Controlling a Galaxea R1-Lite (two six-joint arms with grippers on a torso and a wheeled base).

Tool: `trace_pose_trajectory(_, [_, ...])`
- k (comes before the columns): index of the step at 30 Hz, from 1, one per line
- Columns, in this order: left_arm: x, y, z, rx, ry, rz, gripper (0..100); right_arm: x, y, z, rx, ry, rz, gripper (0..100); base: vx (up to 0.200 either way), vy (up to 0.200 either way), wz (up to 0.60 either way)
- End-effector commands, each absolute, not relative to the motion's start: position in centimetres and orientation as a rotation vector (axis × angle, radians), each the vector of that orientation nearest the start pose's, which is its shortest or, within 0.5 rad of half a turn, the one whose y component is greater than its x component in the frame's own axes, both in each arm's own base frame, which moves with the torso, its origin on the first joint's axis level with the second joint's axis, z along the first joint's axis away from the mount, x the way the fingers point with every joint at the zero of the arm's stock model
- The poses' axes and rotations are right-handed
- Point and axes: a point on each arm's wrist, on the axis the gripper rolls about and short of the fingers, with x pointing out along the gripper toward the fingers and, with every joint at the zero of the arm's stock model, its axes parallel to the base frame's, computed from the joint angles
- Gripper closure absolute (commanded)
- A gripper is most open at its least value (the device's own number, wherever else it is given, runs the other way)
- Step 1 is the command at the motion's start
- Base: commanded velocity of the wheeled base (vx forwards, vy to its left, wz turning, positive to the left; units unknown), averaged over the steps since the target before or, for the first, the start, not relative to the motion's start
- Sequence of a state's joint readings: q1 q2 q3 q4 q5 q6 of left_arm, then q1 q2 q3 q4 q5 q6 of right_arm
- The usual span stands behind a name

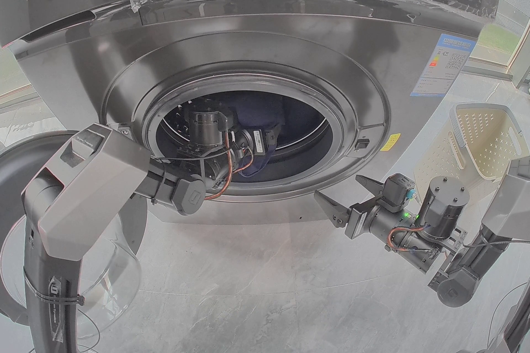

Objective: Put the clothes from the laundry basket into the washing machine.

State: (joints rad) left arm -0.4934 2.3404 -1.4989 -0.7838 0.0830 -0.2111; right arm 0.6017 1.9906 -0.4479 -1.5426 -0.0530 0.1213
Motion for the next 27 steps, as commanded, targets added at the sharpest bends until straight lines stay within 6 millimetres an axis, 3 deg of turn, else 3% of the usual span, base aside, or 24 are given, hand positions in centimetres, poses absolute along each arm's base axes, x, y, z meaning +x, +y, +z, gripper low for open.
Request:
trace_pose_trajectory(1, [41.9, -22.3, 13.6, -0.182, 0.118, -0.406, 0, 25.2, 17.2, 10.1, 0.117, 0.036, 0.548, 0, 0.0, 0.0, 0.0])
trace_pose_trajectory(5, [42.7, -22.6, 10.9, -0.156, 0.166, -0.398, 0, 25.2, 17.2, 10.1, 0.119, 0.035, 0.548, 0, 0.0, 0.0, 0.0])
trace_pose_trajectory(6, [42.9, -22.6, 10.4, -0.14, 0.169, -0.397, 100, 25.2, 17.2, 10.1, 0.119, 0.037, 0.551, 0, 0.0, 0.0, 0.0])
trace_pose_trajectory(14, [44.1, -22.9, 9.5, -0.122, 0.158, -0.393, 100, 25.2, 17.3, 10.1, 0.124, 0.037, 0.551, 0, 0.0, 0.0, 0.0])
trace_pose_trajectory(24, [46.9, -24.2, 14.6, -0.295, -0.13, -0.372, 100, 25.2, 17.2, 10.1, 0.124, 0.037, 0.55, 0, 0.0, 0.0, 0.0])
trace_pose_trajectory(27, [47.7, -24.2, 15.3, -0.319, -0.203, -0.352, 100, 25.2, 17.3, 10.1, 0.124, 0.037, 0.551, 0, 0.0, 0.0, 0.0])
